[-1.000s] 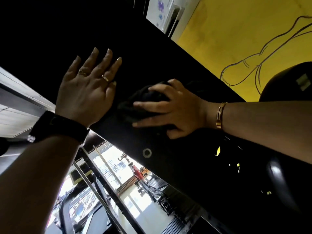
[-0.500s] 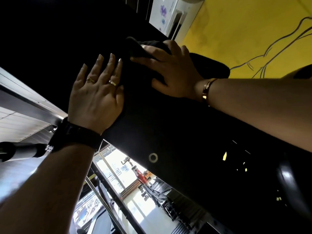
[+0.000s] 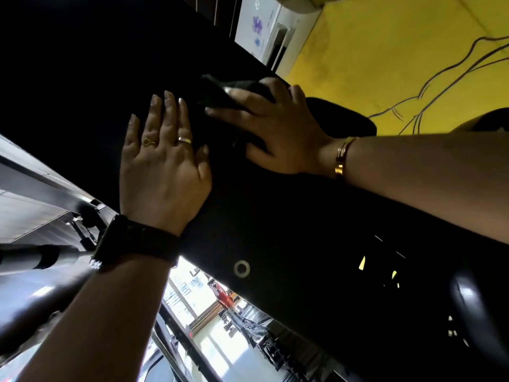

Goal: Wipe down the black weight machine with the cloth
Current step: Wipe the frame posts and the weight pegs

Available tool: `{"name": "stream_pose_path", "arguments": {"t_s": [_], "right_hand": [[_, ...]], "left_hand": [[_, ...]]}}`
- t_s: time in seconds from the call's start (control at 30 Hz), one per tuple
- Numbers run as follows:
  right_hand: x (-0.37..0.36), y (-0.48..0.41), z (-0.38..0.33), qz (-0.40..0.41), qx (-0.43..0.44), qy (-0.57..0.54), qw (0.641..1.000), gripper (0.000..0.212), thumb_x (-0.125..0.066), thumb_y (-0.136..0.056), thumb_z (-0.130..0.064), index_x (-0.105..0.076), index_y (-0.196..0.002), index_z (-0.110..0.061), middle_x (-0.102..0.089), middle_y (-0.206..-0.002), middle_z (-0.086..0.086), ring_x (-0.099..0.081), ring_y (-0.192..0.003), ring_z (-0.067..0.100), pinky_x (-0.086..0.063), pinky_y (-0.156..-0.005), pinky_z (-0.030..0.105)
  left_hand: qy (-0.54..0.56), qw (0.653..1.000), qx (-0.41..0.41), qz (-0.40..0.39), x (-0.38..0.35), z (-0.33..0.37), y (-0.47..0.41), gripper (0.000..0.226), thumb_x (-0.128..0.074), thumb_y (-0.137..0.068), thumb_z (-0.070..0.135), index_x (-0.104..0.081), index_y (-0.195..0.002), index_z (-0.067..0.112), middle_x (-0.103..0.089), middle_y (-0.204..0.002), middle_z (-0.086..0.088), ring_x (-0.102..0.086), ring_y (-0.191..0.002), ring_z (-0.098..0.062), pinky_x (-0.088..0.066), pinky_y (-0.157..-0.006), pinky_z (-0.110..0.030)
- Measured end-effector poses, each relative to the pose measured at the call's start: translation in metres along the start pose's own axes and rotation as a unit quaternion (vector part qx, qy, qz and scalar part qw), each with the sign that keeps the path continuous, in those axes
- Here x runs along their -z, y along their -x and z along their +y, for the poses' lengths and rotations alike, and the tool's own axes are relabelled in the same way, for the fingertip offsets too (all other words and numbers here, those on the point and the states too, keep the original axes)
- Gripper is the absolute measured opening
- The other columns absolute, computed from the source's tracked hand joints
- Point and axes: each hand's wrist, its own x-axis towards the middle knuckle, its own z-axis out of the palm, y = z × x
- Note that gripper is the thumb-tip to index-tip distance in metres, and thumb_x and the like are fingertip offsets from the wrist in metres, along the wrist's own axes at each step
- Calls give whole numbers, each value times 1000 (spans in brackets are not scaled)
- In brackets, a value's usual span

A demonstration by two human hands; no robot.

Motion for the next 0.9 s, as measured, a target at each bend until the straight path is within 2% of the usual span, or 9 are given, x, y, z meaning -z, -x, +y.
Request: {"name": "stream_pose_path", "arguments": {"t_s": [0.1,0.17,0.27,0.4,0.47,0.57,0.7,0.8,0.9], "right_hand": [[-3,-21,12,-9,-68,17,997,67,-28,-83,-55,-28,-149,-43,-33,-154,-4,-38,-124,35,-35,-87,46],[-3,-36,19,-14,-145,6,989,65,-25,-85,-59,-24,-149,-46,-29,-155,-6,-33,-129,35,-33,-95,48],[-6,-44,20,-25,-242,-18,970,58,-34,-92,-57,-22,-149,-46,-26,-155,-6,-26,-133,37,-29,-101,50],[-5,-25,6,-19,-302,-50,952,57,-37,-94,-55,-25,-149,-43,-27,-153,-5,-25,-133,38,-26,-102,54],[-2,-5,0,-19,-308,-54,950,58,-36,-93,-55,-25,-149,-43,-28,-153,-4,-26,-131,40,-27,-101,55],[0,33,-9,-16,-288,-37,957,64,-24,-85,-58,-29,-147,-43,-34,-150,-2,-31,-124,40,-32,-93,53],[-2,69,-5,7,-247,-50,968,63,-32,-83,-54,-42,-143,-37,-47,-138,4,-41,-111,42,-39,-79,54],[-2,63,2,9,-253,-53,966,64,-31,-81,-55,-41,-142,-40,-47,-138,2,-41,-112,41,-37,-83,52],[-3,44,17,-18,-280,-40,959,70,-22,-76,-61,-32,-145,-47,-38,-146,-3,-35,-120,38,-33,-91,51]], "left_hand": [[2,1000,3,6,-1,-1,-1,71,-21,-91,40,-25,-151,3,-22,-159,-15,-17,-148,-25,-8,-120,-44],[0,1000,6,10,-1,0,-2,71,-21,-91,40,-26,-151,4,-23,-159,-14,-18,-148,-26,-9,-120,-44],[1,1000,4,11,-1,1,-1,69,-23,-92,40,-26,-151,4,-23,-158,-15,-19,-148,-26,-10,-120,-45],[1,1000,3,7,-2,1,1,68,-24,-94,40,-25,-152,4,-23,-159,-14,-18,-148,-26,-8,-120,-43],[4,1000,5,8,-1,0,1,68,-23,-95,41,-25,-152,5,-23,-159,-14,-17,-148,-25,-6,-120,-42],[5,1000,4,9,0,0,2,67,-22,-96,42,-26,-152,4,-23,-159,-14,-17,-148,-26,-7,-120,-43],[13,1000,8,9,0,2,1,67,-23,-95,41,-28,-151,5,-24,-159,-13,-17,-148,-26,-6,-119,-43],[18,1000,10,14,0,3,1,67,-25,-95,41,-29,-151,5,-24,-158,-13,-17,-148,-26,-6,-119,-43],[17,1000,7,19,-2,4,1,68,-24,-95,42,-29,-151,5,-25,-158,-13,-18,-148,-26,-7,-119,-43]]}}
